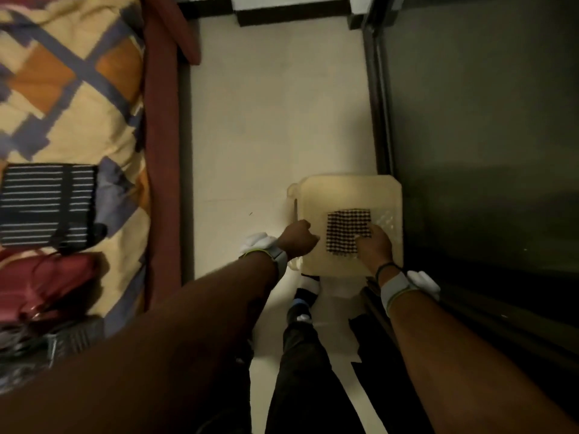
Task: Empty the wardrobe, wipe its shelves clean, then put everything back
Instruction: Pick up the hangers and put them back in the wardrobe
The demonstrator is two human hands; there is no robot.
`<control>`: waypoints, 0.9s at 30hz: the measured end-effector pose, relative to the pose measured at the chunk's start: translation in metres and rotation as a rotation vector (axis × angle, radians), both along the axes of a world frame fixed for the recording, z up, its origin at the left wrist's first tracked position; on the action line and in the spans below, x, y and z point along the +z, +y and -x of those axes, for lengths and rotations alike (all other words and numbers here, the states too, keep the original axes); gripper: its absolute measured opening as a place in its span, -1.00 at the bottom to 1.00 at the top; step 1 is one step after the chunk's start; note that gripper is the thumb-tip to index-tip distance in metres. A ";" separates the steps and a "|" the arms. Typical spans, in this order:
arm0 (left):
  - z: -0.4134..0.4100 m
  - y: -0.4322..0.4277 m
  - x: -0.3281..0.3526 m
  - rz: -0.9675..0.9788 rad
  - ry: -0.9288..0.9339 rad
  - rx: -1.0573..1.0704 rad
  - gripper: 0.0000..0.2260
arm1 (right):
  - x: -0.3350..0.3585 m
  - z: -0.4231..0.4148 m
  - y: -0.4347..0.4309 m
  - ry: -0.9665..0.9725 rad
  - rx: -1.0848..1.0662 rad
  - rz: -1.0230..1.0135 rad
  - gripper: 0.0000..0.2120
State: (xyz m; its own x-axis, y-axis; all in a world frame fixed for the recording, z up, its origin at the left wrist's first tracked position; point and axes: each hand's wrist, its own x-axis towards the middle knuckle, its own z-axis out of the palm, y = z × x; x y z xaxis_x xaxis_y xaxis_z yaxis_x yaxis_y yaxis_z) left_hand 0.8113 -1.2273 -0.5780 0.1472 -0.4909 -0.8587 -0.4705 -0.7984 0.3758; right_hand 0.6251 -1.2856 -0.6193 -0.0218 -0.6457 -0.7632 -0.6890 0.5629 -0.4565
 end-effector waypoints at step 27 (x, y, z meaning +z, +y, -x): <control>-0.142 0.636 0.158 0.067 -0.146 1.517 -0.71 | 0.189 -0.393 0.409 -0.164 1.660 0.160 -0.86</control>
